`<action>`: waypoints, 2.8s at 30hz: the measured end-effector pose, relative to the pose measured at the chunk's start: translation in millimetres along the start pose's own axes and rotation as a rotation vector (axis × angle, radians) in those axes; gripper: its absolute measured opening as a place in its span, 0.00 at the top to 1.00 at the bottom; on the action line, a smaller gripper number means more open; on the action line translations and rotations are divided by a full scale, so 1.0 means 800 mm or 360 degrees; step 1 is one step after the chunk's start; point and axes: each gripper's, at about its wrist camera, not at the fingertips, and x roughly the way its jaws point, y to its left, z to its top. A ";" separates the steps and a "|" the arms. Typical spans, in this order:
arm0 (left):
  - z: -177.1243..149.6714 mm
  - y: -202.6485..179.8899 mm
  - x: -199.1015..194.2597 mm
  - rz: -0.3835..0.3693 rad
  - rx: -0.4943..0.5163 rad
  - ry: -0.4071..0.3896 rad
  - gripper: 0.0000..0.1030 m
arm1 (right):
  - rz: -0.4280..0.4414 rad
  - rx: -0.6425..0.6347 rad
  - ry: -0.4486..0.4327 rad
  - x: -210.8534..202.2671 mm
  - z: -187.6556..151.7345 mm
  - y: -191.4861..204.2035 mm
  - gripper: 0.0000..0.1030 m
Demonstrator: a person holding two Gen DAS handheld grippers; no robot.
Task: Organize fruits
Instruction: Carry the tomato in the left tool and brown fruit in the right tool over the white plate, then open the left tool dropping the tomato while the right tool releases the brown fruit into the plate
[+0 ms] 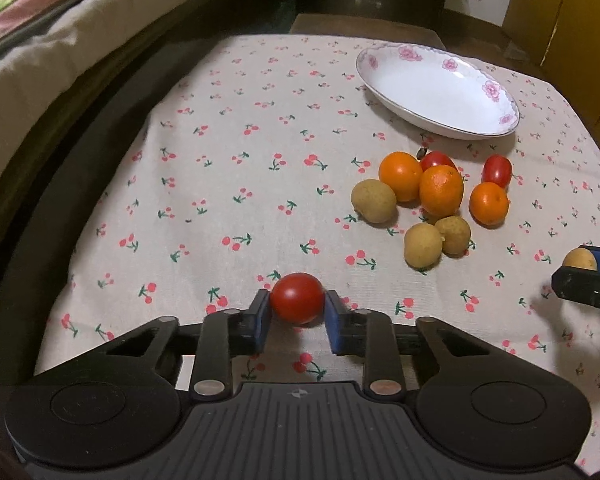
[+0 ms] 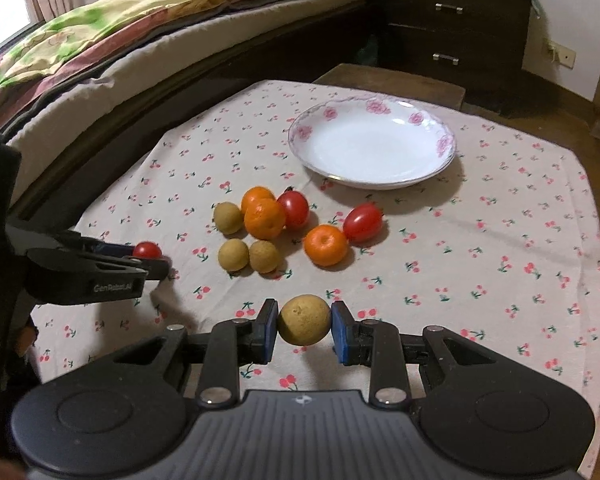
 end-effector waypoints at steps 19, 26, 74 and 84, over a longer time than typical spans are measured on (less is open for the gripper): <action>0.011 0.008 -0.007 -0.0160 -0.0065 0.0032 0.66 | -0.0010 0.0080 0.0040 0.014 0.009 -0.013 0.71; 0.029 0.001 -0.020 -0.0240 -0.0081 -0.0028 0.66 | -0.0019 0.0117 0.0006 0.015 0.027 -0.022 0.71; 0.193 -0.084 0.088 -0.0302 -0.0028 -0.0052 0.64 | -0.0098 0.0172 -0.0007 0.136 0.159 -0.113 0.70; 0.198 -0.078 0.079 -0.0331 -0.0074 -0.0076 0.53 | -0.0109 0.0216 -0.0044 0.121 0.164 -0.116 0.69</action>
